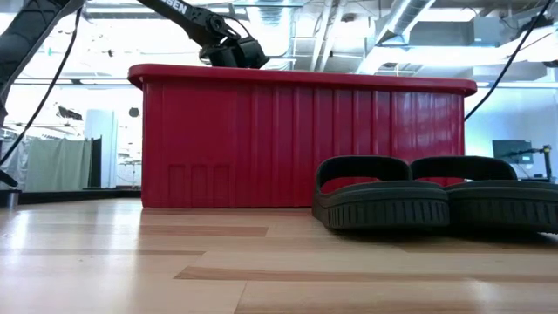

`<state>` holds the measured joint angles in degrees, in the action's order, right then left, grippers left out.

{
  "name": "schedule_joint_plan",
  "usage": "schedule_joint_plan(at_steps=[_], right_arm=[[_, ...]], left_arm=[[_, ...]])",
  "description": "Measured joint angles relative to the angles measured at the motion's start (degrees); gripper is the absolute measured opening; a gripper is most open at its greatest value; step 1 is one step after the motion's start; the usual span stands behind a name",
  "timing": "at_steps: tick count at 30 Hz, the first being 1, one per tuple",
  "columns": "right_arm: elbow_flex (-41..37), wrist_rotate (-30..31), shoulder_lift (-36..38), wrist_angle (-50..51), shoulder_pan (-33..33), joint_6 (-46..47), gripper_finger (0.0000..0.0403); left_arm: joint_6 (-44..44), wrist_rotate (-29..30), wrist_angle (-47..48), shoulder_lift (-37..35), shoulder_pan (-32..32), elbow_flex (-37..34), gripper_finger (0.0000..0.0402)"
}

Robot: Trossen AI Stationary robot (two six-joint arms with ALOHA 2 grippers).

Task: Pick and place slides into bin
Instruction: Put the black slipper into the red container

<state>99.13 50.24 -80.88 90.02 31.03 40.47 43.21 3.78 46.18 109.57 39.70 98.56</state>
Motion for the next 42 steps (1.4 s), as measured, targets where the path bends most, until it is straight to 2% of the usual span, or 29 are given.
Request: schedule_joint_plan(at_steps=[42], right_arm=[[0.0, -1.0, 0.0, 0.0, 0.0, 0.0, 0.0207]], left_arm=[[-0.8, 3.1, 0.1, -1.2, -1.9, 0.0, 0.0137]])
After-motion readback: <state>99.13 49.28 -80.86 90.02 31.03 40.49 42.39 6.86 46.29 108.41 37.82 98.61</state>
